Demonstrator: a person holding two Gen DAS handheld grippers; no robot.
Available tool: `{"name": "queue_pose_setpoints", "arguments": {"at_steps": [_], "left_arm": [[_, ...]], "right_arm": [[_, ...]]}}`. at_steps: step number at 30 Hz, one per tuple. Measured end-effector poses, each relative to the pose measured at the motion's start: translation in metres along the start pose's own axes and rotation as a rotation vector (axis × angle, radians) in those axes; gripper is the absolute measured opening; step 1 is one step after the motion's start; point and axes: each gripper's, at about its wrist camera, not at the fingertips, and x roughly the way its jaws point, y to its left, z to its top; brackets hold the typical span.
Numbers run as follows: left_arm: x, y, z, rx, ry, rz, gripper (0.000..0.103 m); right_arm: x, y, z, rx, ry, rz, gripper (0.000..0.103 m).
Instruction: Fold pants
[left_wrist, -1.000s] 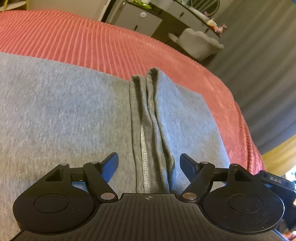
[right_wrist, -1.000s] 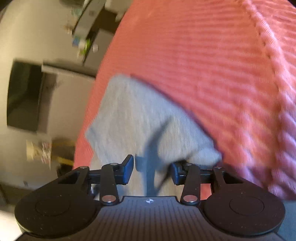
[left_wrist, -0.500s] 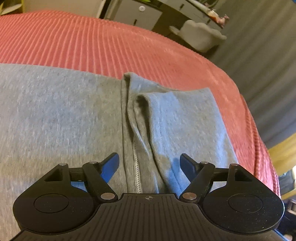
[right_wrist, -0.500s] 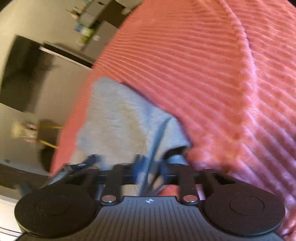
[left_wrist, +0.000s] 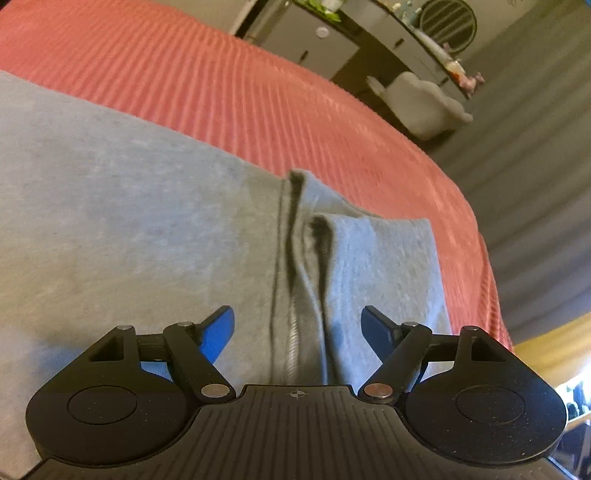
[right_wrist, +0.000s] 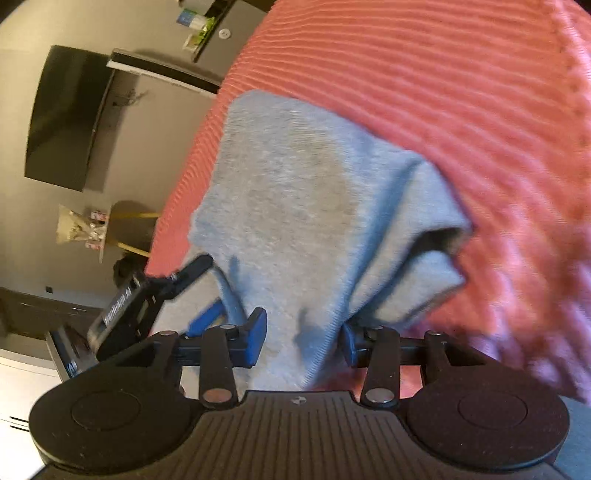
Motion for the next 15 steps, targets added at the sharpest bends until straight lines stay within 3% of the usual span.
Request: {"name": "queue_pose_setpoints", "arguments": {"at_steps": [3, 4, 5, 7, 10, 11, 13, 15], "left_arm": [[-0.02, 0.004, -0.007, 0.027, -0.04, 0.028, 0.081], [-0.027, 0.006, -0.008, 0.027, -0.049, 0.031, 0.081], [-0.032, 0.008, -0.009, 0.023, -0.056, 0.033, 0.081], [-0.043, 0.014, -0.008, 0.014, -0.073, 0.028, 0.081], [-0.06, 0.02, -0.003, -0.003, -0.141, 0.006, 0.082], [-0.063, 0.021, -0.003, -0.013, -0.156, -0.002, 0.082], [-0.064, 0.025, 0.0, -0.044, -0.164, -0.014, 0.082], [-0.061, 0.027, 0.0, -0.058, -0.15, -0.023, 0.082]], "right_arm": [[0.013, 0.006, -0.002, 0.025, 0.0, -0.01, 0.04], [0.019, 0.007, 0.003, 0.032, -0.003, -0.031, 0.018], [0.022, 0.009, 0.002, 0.033, -0.004, -0.054, 0.006], [0.016, 0.016, 0.003, 0.027, -0.024, -0.012, 0.006], [-0.005, 0.027, -0.003, 0.092, -0.101, 0.31, 0.006], [-0.007, 0.03, -0.005, 0.098, -0.111, 0.354, 0.006], [-0.005, 0.034, -0.01, 0.063, -0.109, 0.329, 0.007], [0.01, 0.021, -0.019, 0.089, -0.054, 0.195, 0.011]]}}
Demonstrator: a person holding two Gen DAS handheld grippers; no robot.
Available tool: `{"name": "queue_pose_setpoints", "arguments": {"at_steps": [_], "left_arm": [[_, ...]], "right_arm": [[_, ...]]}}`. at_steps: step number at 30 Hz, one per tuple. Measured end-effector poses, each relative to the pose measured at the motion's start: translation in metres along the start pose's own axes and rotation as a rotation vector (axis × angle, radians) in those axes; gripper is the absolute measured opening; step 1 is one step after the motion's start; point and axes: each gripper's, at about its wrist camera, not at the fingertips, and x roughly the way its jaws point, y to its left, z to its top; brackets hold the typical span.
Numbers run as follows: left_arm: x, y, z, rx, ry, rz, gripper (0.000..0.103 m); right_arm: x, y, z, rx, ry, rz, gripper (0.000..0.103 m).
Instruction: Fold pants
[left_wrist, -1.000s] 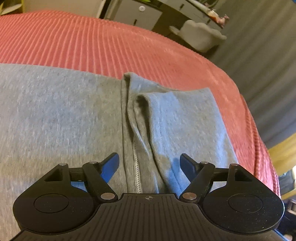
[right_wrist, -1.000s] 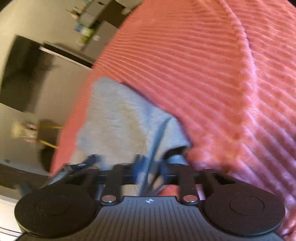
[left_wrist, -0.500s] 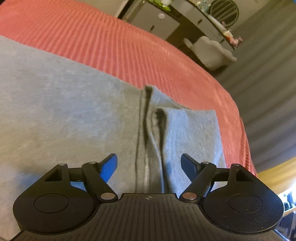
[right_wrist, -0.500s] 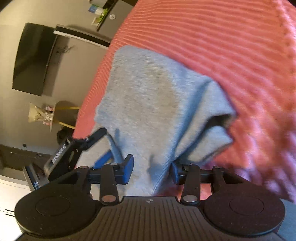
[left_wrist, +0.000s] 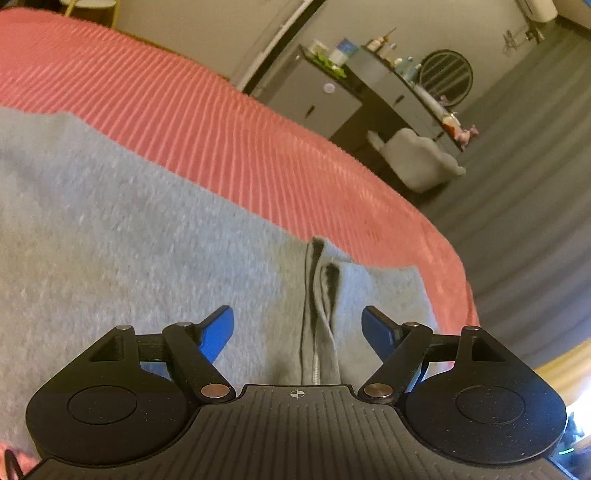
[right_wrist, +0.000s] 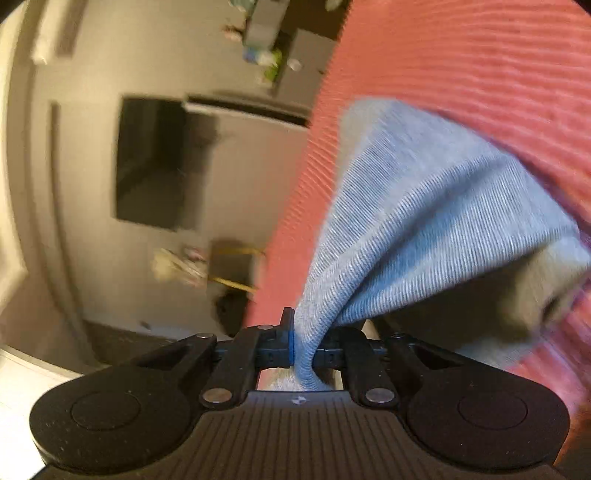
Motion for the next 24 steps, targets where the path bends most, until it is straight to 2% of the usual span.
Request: {"name": "queue_pose_setpoints", "arguments": {"at_steps": [1, 2, 3, 4, 5, 6, 9, 10, 12, 14, 16, 18, 19, 20, 22, 24], "left_arm": [[0.003, 0.0, -0.001, 0.005, 0.012, 0.001, 0.082], [0.006, -0.002, -0.003, 0.019, 0.027, 0.002, 0.082], [0.01, -0.004, -0.006, 0.035, 0.042, 0.001, 0.082], [0.015, -0.007, -0.008, 0.054, 0.058, -0.002, 0.082], [0.02, -0.011, -0.011, 0.068, 0.077, -0.006, 0.082], [0.027, -0.015, -0.014, 0.082, 0.102, -0.016, 0.082], [0.05, -0.028, -0.022, 0.113, 0.167, -0.059, 0.082], [0.062, -0.031, -0.023, 0.121, 0.196, -0.065, 0.082], [0.085, -0.034, -0.027, 0.113, 0.245, -0.036, 0.08], [0.102, -0.039, -0.029, 0.132, 0.245, -0.023, 0.083], [0.11, -0.05, -0.026, 0.152, 0.233, -0.031, 0.083], [0.115, -0.06, -0.022, 0.177, 0.221, 0.003, 0.055], [0.118, -0.063, -0.022, 0.191, 0.215, 0.042, 0.026], [0.12, -0.063, -0.02, 0.183, 0.217, 0.047, 0.019], [0.115, -0.058, -0.018, 0.144, 0.216, 0.017, 0.017], [0.102, -0.059, -0.018, 0.15, 0.183, -0.024, 0.016]], "right_arm": [[0.006, -0.014, -0.003, 0.039, 0.03, -0.148, 0.02], [0.01, -0.024, -0.005, 0.067, 0.066, -0.227, 0.025], [0.006, -0.026, -0.004, 0.08, 0.07, -0.171, 0.027], [-0.001, -0.018, -0.002, 0.06, 0.081, -0.13, 0.052], [-0.005, -0.009, -0.001, 0.021, 0.09, -0.103, 0.081], [-0.014, 0.004, 0.0, -0.055, 0.091, -0.076, 0.087], [-0.04, 0.03, 0.001, -0.302, 0.08, -0.076, 0.087], [-0.053, 0.031, 0.001, -0.347, 0.038, -0.071, 0.087], [-0.076, 0.025, 0.005, -0.382, -0.059, -0.097, 0.087], [-0.091, 0.014, 0.01, -0.367, -0.159, -0.156, 0.087], [-0.101, -0.001, 0.014, -0.285, -0.189, -0.119, 0.087], [-0.101, -0.014, 0.022, -0.209, -0.183, -0.07, 0.087], [-0.103, -0.017, 0.024, -0.198, -0.183, -0.066, 0.087], [-0.102, -0.017, 0.025, -0.2, -0.186, -0.066, 0.087], [-0.102, -0.014, 0.025, -0.219, -0.181, -0.045, 0.087], [-0.101, -0.014, 0.022, -0.234, -0.187, -0.044, 0.087]]}}
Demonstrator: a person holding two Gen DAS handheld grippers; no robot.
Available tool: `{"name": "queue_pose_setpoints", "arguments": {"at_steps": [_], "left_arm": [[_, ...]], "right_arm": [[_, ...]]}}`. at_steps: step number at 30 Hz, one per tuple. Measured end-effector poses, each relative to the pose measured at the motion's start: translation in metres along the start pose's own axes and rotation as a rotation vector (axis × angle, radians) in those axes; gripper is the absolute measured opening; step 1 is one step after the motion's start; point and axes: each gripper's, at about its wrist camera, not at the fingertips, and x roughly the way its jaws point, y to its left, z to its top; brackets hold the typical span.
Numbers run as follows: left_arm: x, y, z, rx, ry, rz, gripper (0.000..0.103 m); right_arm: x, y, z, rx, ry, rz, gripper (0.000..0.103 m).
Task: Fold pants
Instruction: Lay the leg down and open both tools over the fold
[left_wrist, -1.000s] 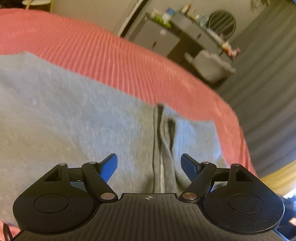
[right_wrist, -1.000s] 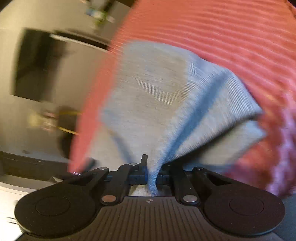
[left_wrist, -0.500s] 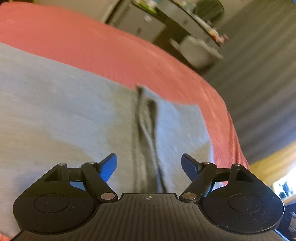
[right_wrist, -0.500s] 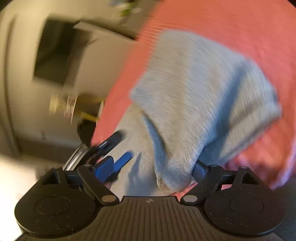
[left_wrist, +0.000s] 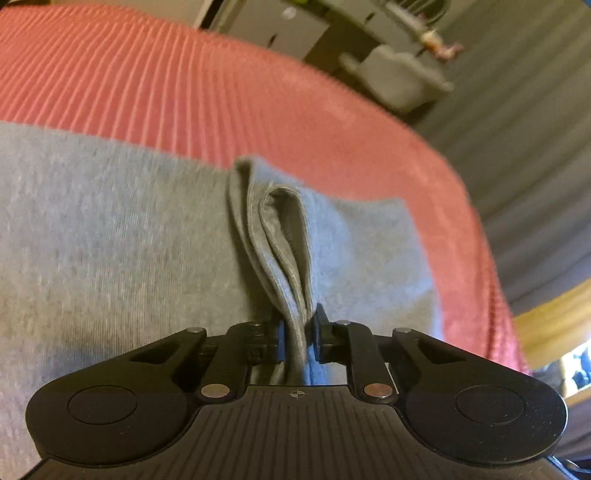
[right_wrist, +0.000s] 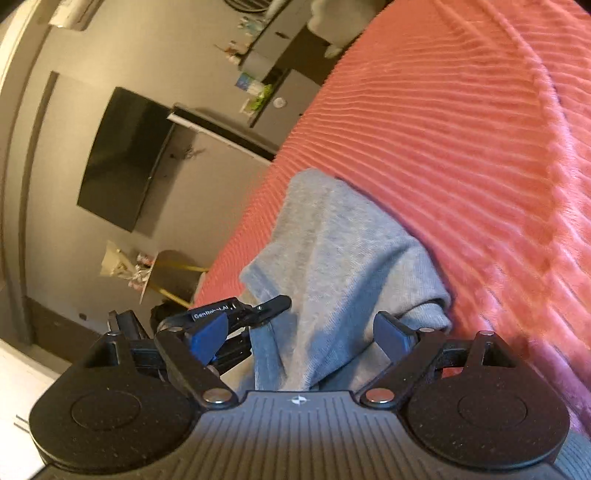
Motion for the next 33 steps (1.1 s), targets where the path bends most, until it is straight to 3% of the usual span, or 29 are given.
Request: {"name": "queue_pose_setpoints", "arguments": {"at_steps": [4, 7, 10, 13, 15, 17, 18, 21, 24, 26, 28, 31, 32, 33], "left_arm": [[-0.035, 0.002, 0.0, 0.024, -0.029, -0.056, 0.015], [-0.065, 0.012, 0.009, 0.028, -0.059, -0.036, 0.015], [-0.101, 0.032, 0.017, 0.043, -0.088, 0.026, 0.015], [-0.13, 0.053, 0.016, 0.101, -0.139, 0.157, 0.017], [-0.137, 0.069, 0.01, 0.105, -0.145, 0.205, 0.026], [-0.138, 0.089, 0.0, 0.053, -0.126, 0.198, 0.051], [-0.137, 0.096, -0.005, 0.025, -0.122, 0.19, 0.056], [-0.133, 0.113, -0.026, -0.062, -0.119, 0.131, 0.06], [-0.128, 0.118, -0.044, -0.123, -0.131, 0.071, 0.071], [-0.123, 0.113, -0.043, -0.059, -0.104, 0.131, 0.065], [-0.125, 0.112, -0.044, -0.027, -0.145, 0.15, 0.067], [-0.13, 0.121, -0.047, -0.064, -0.158, 0.111, 0.059], [-0.132, 0.121, -0.049, -0.067, -0.17, 0.091, 0.042], [-0.136, 0.121, -0.052, -0.059, -0.181, 0.072, 0.039]], "right_arm": [[0.011, -0.008, -0.012, 0.041, -0.042, 0.05, 0.087], [0.012, -0.009, -0.012, 0.055, -0.063, 0.04, 0.087], [0.014, -0.005, -0.013, 0.026, -0.055, 0.028, 0.087], [0.018, -0.001, -0.013, -0.003, -0.037, 0.01, 0.087], [0.02, 0.0, -0.013, -0.003, -0.025, 0.013, 0.087], [0.021, 0.0, -0.013, 0.004, -0.019, 0.0, 0.087], [0.022, 0.001, -0.013, 0.006, -0.013, -0.005, 0.087], [0.024, 0.007, -0.015, -0.022, 0.0, -0.031, 0.087], [0.026, 0.017, -0.017, -0.077, 0.021, -0.053, 0.087], [0.029, 0.023, -0.018, -0.083, 0.052, -0.065, 0.087], [0.033, 0.028, -0.019, -0.091, 0.086, -0.072, 0.087], [0.039, 0.034, -0.024, -0.064, 0.132, -0.045, 0.087], [0.042, 0.035, -0.027, -0.046, 0.149, -0.037, 0.087], [0.047, 0.037, -0.03, -0.035, 0.174, -0.024, 0.087]]}}
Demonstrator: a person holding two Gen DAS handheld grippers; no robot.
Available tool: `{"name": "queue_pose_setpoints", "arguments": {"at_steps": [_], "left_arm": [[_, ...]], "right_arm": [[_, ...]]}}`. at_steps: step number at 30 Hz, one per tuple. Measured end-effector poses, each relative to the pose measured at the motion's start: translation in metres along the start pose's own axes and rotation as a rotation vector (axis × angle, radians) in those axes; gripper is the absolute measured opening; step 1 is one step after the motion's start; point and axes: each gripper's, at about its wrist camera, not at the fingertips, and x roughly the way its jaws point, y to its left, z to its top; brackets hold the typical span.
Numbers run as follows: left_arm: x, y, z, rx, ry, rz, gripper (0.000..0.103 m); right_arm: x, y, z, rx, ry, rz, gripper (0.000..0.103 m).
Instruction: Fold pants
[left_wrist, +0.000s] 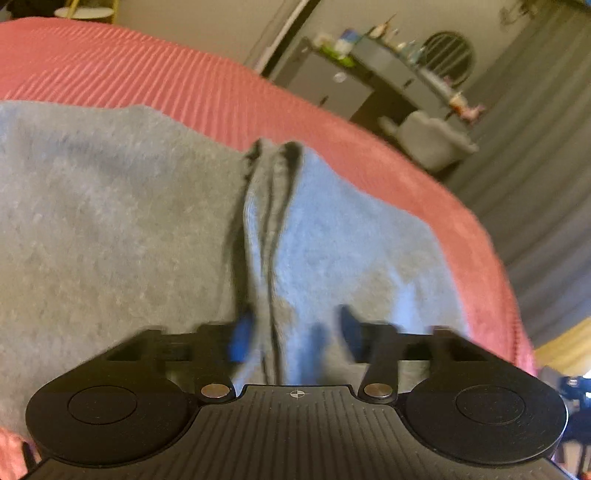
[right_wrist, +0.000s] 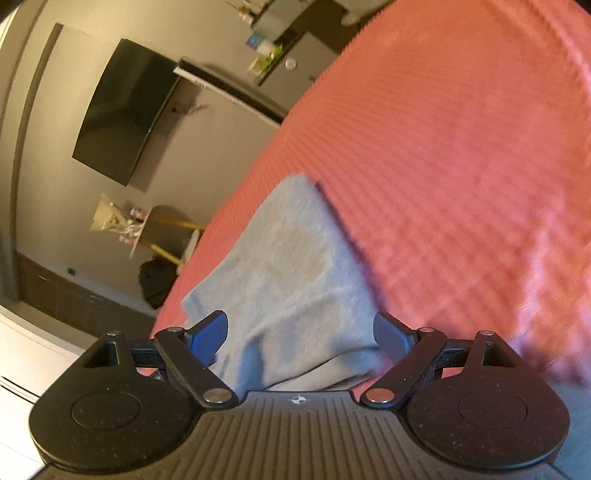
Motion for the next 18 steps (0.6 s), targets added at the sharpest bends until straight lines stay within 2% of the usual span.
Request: {"name": "queue_pose_setpoints", "arguments": {"at_steps": [2, 3, 4, 5, 7, 10, 14, 16, 18], "left_arm": [[-0.012, -0.001, 0.0, -0.003, -0.04, 0.003, 0.028], [-0.017, 0.0, 0.0, -0.032, -0.053, 0.004, 0.028], [-0.025, 0.001, 0.002, -0.081, -0.074, 0.012, 0.034], [-0.031, 0.001, 0.003, -0.121, -0.096, 0.016, 0.047], [-0.047, 0.0, -0.003, -0.153, -0.11, -0.041, 0.061], [-0.049, -0.005, -0.017, -0.17, -0.029, -0.121, 0.072], [-0.028, 0.003, -0.033, -0.22, 0.095, -0.113, 0.071], [-0.025, 0.004, -0.034, -0.213, 0.08, -0.108, 0.069], [-0.022, 0.009, -0.031, -0.246, 0.099, -0.145, 0.065]], "right_arm": [[0.01, 0.005, -0.006, 0.012, 0.041, 0.022, 0.087], [0.015, 0.007, -0.009, 0.016, 0.057, 0.02, 0.087], [0.019, 0.008, -0.011, 0.023, 0.067, 0.02, 0.087], [0.022, 0.008, -0.011, 0.037, 0.073, 0.019, 0.087], [0.025, 0.008, -0.012, 0.069, 0.077, 0.035, 0.087], [0.032, 0.002, -0.015, 0.126, 0.08, 0.042, 0.087], [0.04, -0.005, -0.018, 0.202, 0.086, 0.049, 0.087], [0.041, -0.005, -0.019, 0.209, 0.076, 0.057, 0.087], [0.04, -0.006, -0.021, 0.221, 0.066, 0.073, 0.087]]}}
